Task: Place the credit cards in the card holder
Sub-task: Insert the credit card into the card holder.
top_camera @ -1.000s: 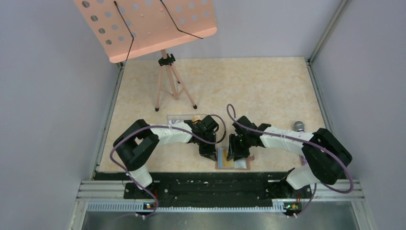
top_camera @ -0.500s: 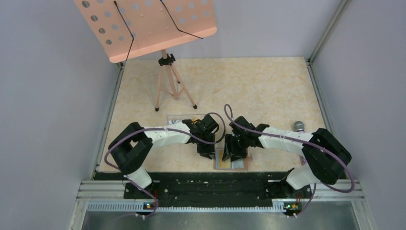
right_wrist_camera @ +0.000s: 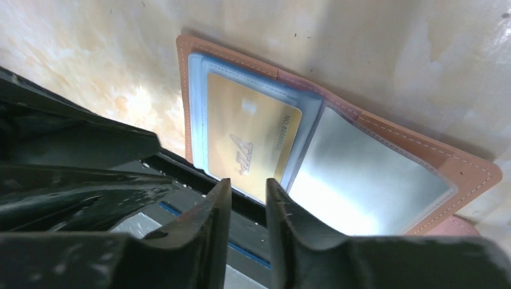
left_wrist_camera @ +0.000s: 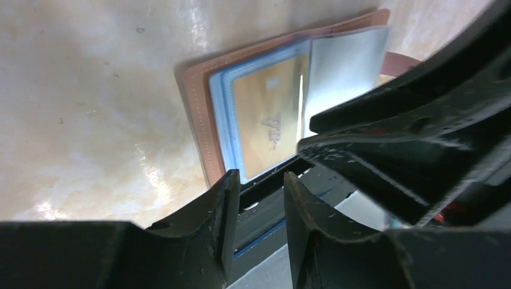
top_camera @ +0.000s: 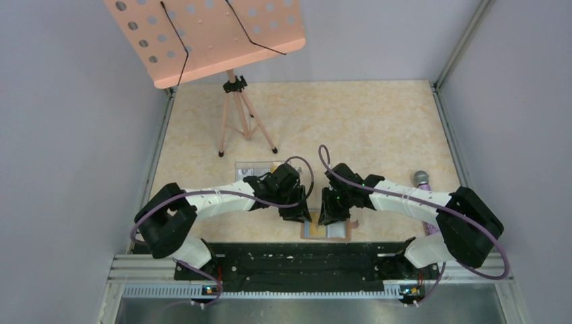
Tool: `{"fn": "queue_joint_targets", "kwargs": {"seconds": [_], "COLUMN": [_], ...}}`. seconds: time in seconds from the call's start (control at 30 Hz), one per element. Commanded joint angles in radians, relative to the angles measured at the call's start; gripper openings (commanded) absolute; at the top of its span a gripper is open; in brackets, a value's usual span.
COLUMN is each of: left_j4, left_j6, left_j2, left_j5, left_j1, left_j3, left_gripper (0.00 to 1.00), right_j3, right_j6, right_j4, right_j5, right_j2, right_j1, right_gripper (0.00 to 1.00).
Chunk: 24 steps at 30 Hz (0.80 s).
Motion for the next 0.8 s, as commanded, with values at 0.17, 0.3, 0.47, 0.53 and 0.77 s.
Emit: {"fn": "queue_joint_targets", "kwargs": {"seconds": [0.17, 0.3, 0.47, 0.53, 0.77], "left_j4": [0.234, 0.242, 0.231, 0.223, 0.165], "left_j6": [-0.086, -0.081, -0.074, -0.069, -0.053], "left_j2": [0.049, 0.059, 0.051, 0.065, 0.134], "left_j5": [0.063, 0.068, 0.060, 0.058, 0.046], "left_j1": [-0.001, -0.001, -0.001, -0.001, -0.003], "left_j3": [-0.096, -0.097, -0.095, -0.085, -0.043], "left_gripper": [0.38, 0.37, 0.36, 0.36, 0.39], "right_j3": [-0.022, -0.051, -0.063, -0.065, -0.068], "right_j6": [-0.008, -0.001, 0.002, 0.003, -0.001], "right_j4": [0.030, 0.059, 0.063, 0.062, 0.057], "right_j5": [0.014, 0.014, 0.023, 0.026, 0.031], "right_j2": [-0.006, 0.021, 0.047, 0.052, 0.063], "right_j1": [0.011, 0.012, 0.012, 0.011, 0.012], "right_gripper": [0.05, 0.00, 0.00, 0.00, 0.00]}}
